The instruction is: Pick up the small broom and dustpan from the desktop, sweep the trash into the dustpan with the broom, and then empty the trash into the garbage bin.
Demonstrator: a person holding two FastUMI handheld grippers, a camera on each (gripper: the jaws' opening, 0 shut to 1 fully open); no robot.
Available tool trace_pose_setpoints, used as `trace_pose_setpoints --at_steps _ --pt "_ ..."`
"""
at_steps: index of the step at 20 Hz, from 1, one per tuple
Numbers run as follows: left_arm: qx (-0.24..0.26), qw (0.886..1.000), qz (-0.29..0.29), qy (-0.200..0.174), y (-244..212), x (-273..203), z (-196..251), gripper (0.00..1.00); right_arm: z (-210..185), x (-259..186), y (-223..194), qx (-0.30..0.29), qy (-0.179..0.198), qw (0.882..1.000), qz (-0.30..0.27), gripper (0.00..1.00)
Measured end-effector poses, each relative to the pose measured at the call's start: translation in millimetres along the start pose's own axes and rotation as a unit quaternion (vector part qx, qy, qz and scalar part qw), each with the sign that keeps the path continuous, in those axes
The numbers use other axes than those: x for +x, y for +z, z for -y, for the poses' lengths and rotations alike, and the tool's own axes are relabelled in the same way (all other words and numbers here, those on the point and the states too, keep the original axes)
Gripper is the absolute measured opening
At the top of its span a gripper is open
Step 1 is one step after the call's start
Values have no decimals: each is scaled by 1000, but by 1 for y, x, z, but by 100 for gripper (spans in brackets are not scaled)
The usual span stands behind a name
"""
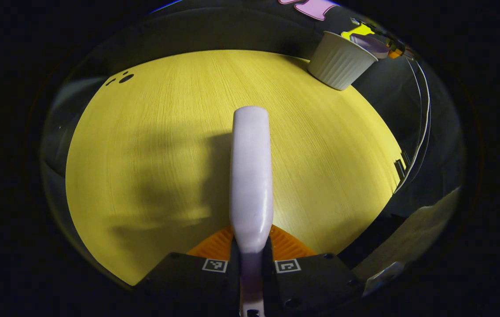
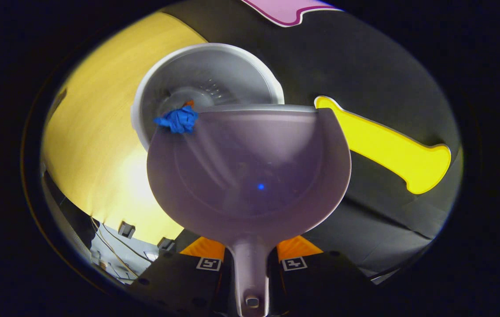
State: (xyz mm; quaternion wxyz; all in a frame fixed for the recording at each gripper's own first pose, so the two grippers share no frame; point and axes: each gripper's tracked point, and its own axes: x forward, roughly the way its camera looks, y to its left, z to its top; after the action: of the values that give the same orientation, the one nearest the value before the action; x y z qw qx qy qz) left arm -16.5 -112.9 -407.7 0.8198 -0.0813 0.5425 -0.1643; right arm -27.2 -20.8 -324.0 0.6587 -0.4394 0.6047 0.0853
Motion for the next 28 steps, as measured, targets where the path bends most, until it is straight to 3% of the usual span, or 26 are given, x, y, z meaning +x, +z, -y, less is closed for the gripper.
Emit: trace_pose_setpoints --at_steps 7,9,13,16,21,25,28 --pt "-10 1000 7 7 -3 -2 3 25 -2 1 -7 29 8 999 13 35" --pt "-11 1000 16 10 -3 -7 4 25 -6 3 -6 91 20 994 50 35" --pt "-24 999 41 17 3 -13 1 25 -23 -15 -7 233 64 959 151 35" --pt "-24 998 48 19 4 -17 1 24 -35 -34 -17 288 69 933 203 35" --pt "-18 998 47 38 6 -23 0 25 -86 -80 -35 305 112 908 266 35" --pt "-34 996 51 64 10 -31 5 25 -148 -103 -42 270 153 902 301 35" --pt "-57 994 56 76 13 -36 12 24 -201 -113 -41 252 199 891 322 35"
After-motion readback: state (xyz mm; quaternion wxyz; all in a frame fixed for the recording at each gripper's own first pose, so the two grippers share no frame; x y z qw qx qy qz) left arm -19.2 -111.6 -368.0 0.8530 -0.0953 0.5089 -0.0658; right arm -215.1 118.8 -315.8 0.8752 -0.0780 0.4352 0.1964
